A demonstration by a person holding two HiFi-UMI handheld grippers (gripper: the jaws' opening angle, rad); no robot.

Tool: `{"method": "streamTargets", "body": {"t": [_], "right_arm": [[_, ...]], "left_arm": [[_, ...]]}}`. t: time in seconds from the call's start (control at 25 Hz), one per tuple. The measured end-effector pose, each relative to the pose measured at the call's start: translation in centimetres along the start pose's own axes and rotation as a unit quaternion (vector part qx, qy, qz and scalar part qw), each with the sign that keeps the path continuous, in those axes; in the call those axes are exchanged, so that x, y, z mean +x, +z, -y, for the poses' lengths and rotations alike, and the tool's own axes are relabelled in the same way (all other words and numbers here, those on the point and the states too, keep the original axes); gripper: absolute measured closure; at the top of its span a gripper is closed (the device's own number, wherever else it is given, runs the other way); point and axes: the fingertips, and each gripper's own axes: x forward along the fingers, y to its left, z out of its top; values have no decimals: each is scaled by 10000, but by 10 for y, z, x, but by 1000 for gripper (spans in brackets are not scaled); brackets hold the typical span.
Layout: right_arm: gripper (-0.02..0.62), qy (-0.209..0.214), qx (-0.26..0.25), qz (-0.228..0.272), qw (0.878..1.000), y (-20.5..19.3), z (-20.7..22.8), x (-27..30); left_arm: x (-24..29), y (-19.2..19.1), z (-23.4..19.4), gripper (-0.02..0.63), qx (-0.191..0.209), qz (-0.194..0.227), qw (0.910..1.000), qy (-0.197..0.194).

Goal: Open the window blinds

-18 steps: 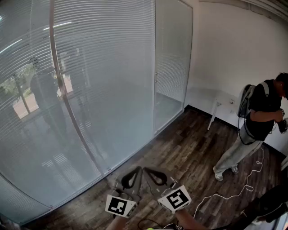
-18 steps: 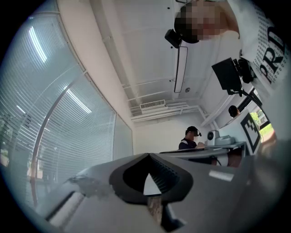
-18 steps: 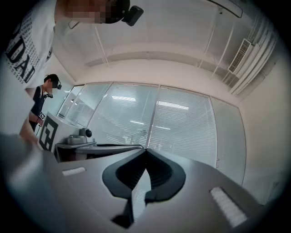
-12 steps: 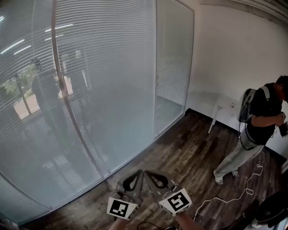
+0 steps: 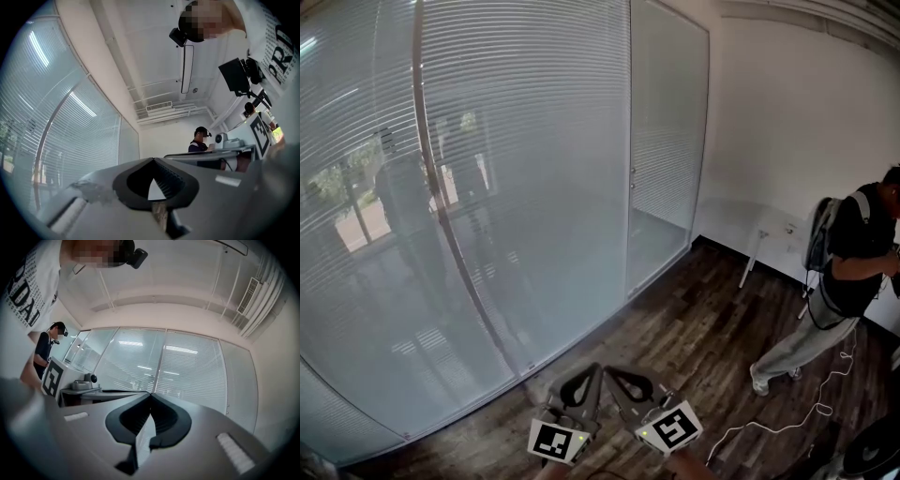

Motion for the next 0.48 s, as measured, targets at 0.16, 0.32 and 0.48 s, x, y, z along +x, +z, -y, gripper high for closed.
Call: {"method": "streamTargets", "body": {"t": [0.16, 0.32, 0.48], "right_arm": [[588, 57, -112, -108, 9999, -15, 2, -12], [588, 68, 18, -121, 9999, -9, 6, -3], [588, 82, 140, -178, 9997, -13, 10, 11]], "left_arm": [[4, -7, 11, 615, -138, 90, 9998, 70], [6, -8, 3, 615, -40, -130, 9999, 79], [12, -6, -10, 615, -187, -71, 9996, 201]]}}
